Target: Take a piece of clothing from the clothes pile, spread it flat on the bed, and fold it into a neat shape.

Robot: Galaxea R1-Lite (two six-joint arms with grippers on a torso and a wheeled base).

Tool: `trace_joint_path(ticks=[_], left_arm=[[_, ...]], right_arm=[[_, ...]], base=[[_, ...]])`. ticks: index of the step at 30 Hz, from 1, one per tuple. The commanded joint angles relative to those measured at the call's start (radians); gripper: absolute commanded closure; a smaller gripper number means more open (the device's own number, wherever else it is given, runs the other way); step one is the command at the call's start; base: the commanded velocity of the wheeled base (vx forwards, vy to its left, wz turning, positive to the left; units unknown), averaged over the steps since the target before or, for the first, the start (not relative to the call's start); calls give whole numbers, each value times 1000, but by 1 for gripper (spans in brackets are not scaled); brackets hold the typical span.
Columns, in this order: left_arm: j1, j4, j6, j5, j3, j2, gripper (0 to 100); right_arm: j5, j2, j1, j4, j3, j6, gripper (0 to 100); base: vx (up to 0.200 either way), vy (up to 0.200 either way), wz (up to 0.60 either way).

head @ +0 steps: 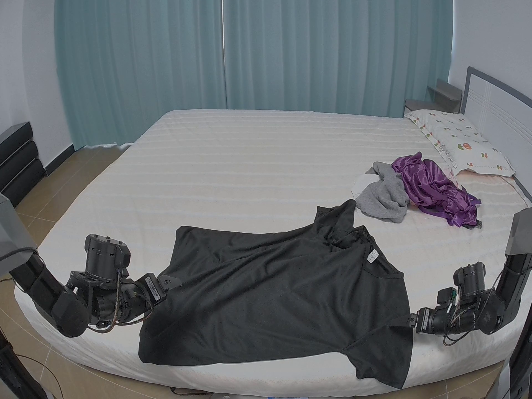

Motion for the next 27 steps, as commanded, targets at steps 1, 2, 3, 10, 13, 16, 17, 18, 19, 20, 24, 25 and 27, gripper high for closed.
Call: trace_joint_path(ticks=[1, 2, 3, 10, 13, 16, 17, 18, 19, 20, 24, 25, 27], left_arm=[[0, 0, 0, 0, 1, 5, 0], [-1, 0, 0, 0, 3, 4, 0], [-1, 0, 0, 0, 3, 4, 0], [-3, 0, 1, 2, 7, 4, 0], [-6, 0, 3, 3, 11, 2, 0], [-6, 0, 3, 3, 11, 1, 0], [-6, 0, 3, 5, 11, 1, 0], [-7, 0, 3, 9, 11, 1, 0], [-7, 0, 3, 11, 11, 1, 0], [-7, 0, 3, 11, 11, -2, 0], [-9, 6, 4, 12, 14, -4, 0], [-9, 6, 4, 12, 14, -4, 0], [-9, 8, 6, 12, 15, -4, 0]], right_arm=[[0, 22, 1, -13, 0, 0, 0], [0, 23, 1, -21, 3, 2, 0], [2, 27, 1, -27, 5, 2, 0], [2, 54, 7, -36, 5, 2, 0], [3, 57, 7, -36, 3, 4, 100], [3, 56, 11, -34, 5, 4, 100], [3, 56, 11, -34, 5, 4, 100], [2, 54, 18, -34, 12, 2, 100], [0, 53, 18, -34, 14, 2, 100], [-1, 50, 20, -34, 20, 0, 100], [-6, 20, 18, -36, 46, -9, 100], [-6, 5, 17, -34, 55, -12, 100], [-7, -23, 11, -34, 86, -16, 100]], base=[[0, 0, 0], [0, 0, 0], [0, 0, 0], [0, 0, 0], [0, 0, 0], [0, 0, 0], [0, 0, 0], [0, 0, 0], [0, 0, 0], [0, 0, 0], [0, 0, 0], [0, 0, 0], [0, 0, 0]])
